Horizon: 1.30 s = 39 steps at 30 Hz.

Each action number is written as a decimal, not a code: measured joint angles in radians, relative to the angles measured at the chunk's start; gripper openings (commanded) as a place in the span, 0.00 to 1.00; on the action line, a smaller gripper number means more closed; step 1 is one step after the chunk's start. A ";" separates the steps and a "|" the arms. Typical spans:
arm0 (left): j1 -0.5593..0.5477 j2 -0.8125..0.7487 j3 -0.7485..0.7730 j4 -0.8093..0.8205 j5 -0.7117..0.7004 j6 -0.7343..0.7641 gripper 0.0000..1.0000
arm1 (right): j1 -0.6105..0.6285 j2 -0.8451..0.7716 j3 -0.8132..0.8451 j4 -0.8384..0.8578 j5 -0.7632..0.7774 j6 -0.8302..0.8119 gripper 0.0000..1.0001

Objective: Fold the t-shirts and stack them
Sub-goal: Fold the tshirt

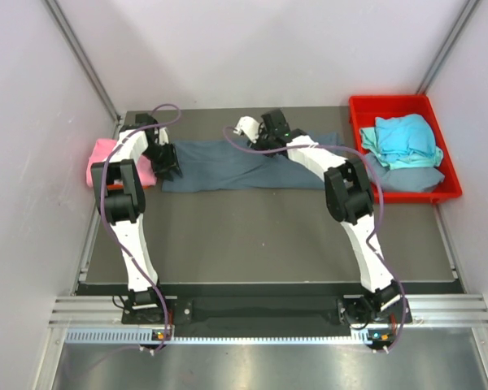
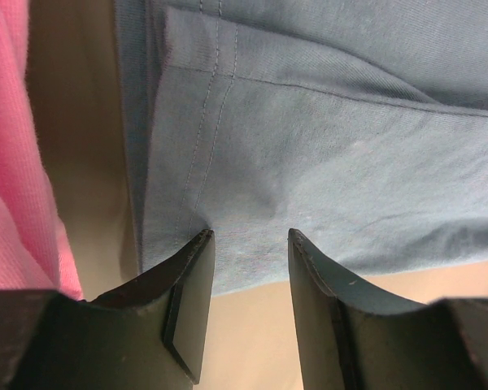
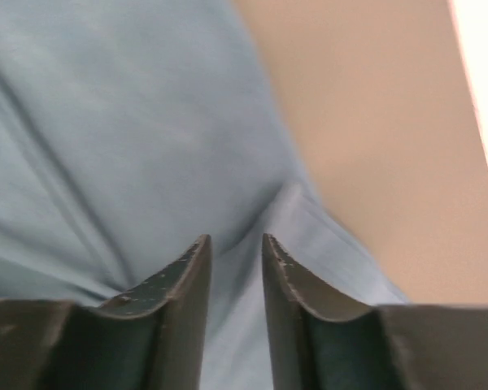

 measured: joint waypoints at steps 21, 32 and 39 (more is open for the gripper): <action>0.011 -0.140 -0.047 -0.039 -0.001 0.057 0.69 | -0.230 -0.491 -0.393 0.054 -0.010 0.448 0.69; 0.016 -0.145 -0.093 -0.055 -0.051 0.061 0.69 | -0.514 -0.545 -0.764 -0.095 -0.306 0.807 0.68; 0.016 -0.079 -0.076 -0.048 -0.116 0.066 0.57 | -0.568 -0.600 -0.837 -0.118 -0.352 0.854 0.68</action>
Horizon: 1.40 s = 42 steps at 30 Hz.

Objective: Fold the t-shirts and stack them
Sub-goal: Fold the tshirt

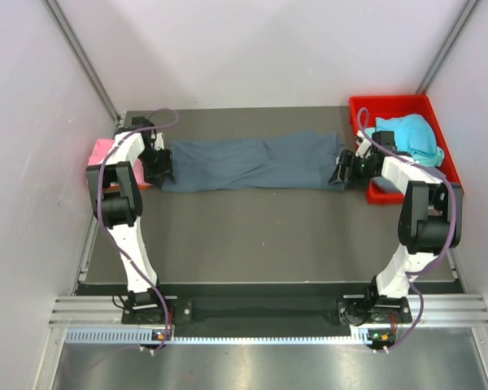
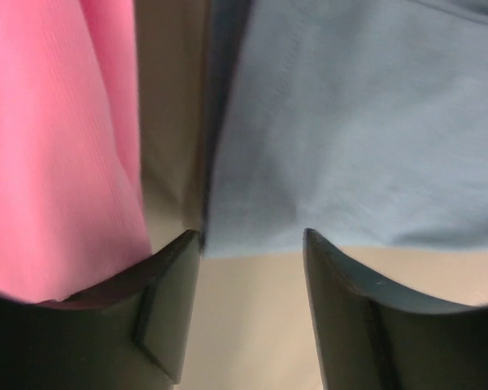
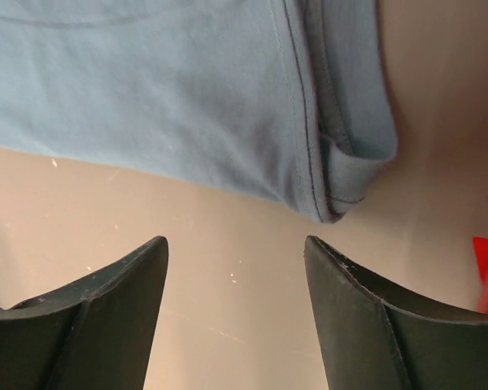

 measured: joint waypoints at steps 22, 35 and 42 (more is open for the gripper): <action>-0.012 0.060 0.018 0.007 -0.048 0.022 0.01 | 0.031 0.130 0.074 0.045 0.132 -0.005 0.07; -0.012 -0.080 -0.136 0.006 -0.025 0.022 0.01 | 0.086 0.295 0.321 0.055 0.190 -0.026 0.02; -0.012 -0.184 -0.228 0.002 -0.017 0.022 0.00 | 0.130 0.370 0.430 0.052 0.221 -0.032 0.22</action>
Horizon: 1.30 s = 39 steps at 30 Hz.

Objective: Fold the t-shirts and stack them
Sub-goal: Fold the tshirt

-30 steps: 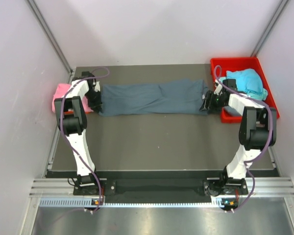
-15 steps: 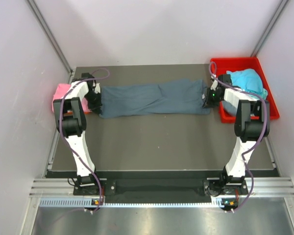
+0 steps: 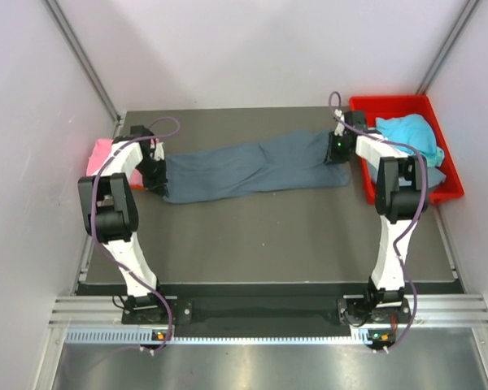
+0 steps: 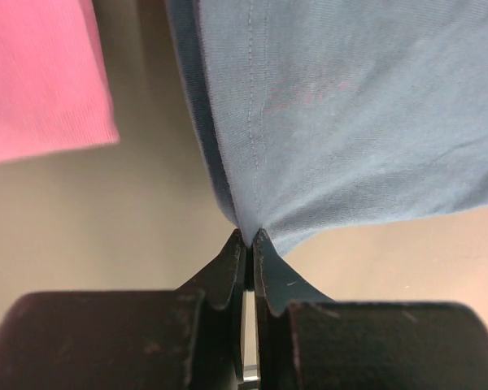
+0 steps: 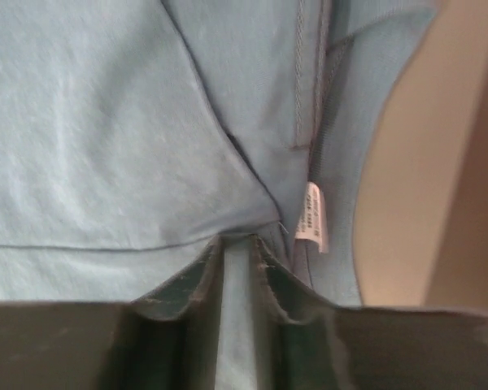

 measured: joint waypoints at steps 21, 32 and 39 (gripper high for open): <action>0.000 -0.115 -0.113 0.005 0.023 0.000 0.00 | 0.012 0.010 0.128 0.015 0.137 -0.062 0.51; 0.000 -0.186 -0.149 0.001 0.034 0.000 0.00 | 0.013 0.103 0.166 0.012 0.135 -0.080 0.17; -0.002 -0.226 -0.162 -0.007 0.069 0.003 0.00 | 0.013 0.165 0.266 -0.020 0.105 -0.064 0.00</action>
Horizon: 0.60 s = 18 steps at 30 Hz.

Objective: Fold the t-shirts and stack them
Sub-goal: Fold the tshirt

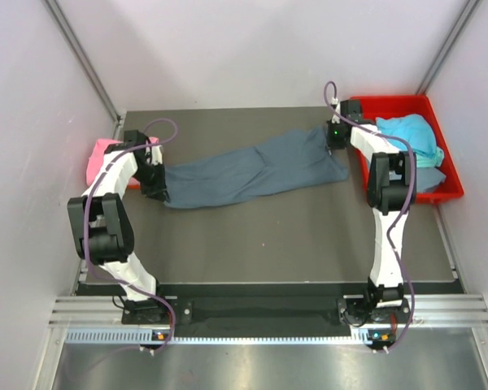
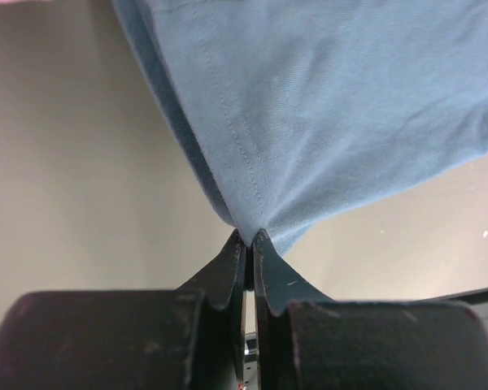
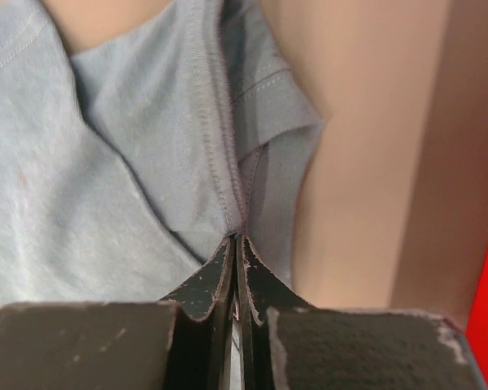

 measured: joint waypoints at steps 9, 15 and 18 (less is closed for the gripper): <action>-0.045 -0.070 -0.094 -0.021 0.085 0.019 0.01 | 0.005 0.192 0.323 -0.056 -0.035 0.033 0.00; -0.117 -0.087 -0.151 -0.045 0.147 0.039 0.00 | 0.013 0.281 0.495 -0.077 -0.058 0.077 0.00; -0.161 -0.090 -0.153 -0.050 0.168 0.053 0.00 | 0.019 0.282 0.506 -0.077 -0.064 0.093 0.00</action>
